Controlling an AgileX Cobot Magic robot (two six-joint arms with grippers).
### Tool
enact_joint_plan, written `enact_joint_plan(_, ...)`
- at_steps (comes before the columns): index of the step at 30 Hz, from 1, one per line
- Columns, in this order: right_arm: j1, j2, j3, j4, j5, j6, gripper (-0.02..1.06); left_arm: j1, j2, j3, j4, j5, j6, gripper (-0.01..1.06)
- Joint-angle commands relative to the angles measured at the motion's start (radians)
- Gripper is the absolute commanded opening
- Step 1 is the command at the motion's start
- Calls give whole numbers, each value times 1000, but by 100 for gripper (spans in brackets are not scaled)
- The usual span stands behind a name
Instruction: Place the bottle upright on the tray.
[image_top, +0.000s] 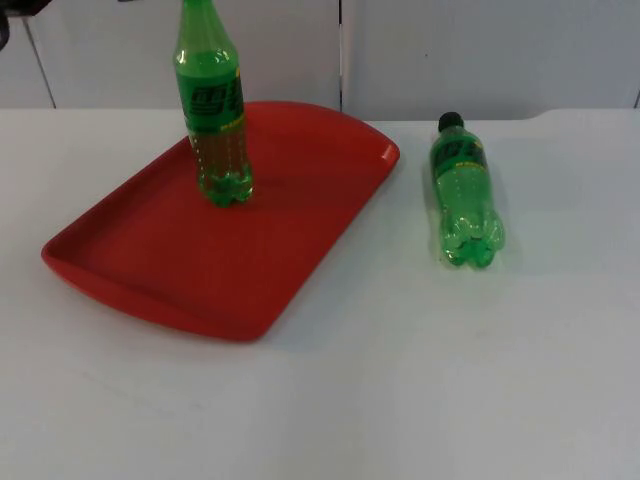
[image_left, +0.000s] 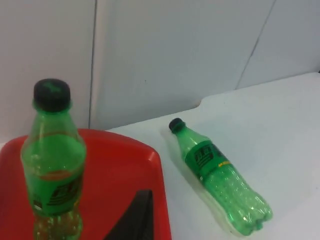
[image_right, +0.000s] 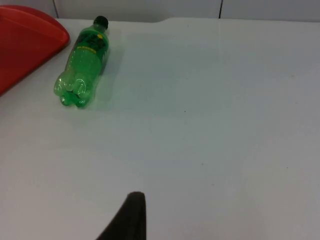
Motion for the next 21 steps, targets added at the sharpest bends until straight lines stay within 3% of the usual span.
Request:
enact_joint_plan(1,-5,-4,5,-1,0,-1,105,-2,-27,4,54,1,-30,105)
enact_joint_plan(3,-5,-4,5,-1,0,-1,105,-2,-41,4,69,17,-30,105)
enact_joint_plan(13,-5,-4,5,-1,0,-1,105,-2,-208,4,122,312,-77,105)
enact_joint_plan(21,-5,-4,5,-1,0,-1,105,-2,-245,4,157,386,-77,105)
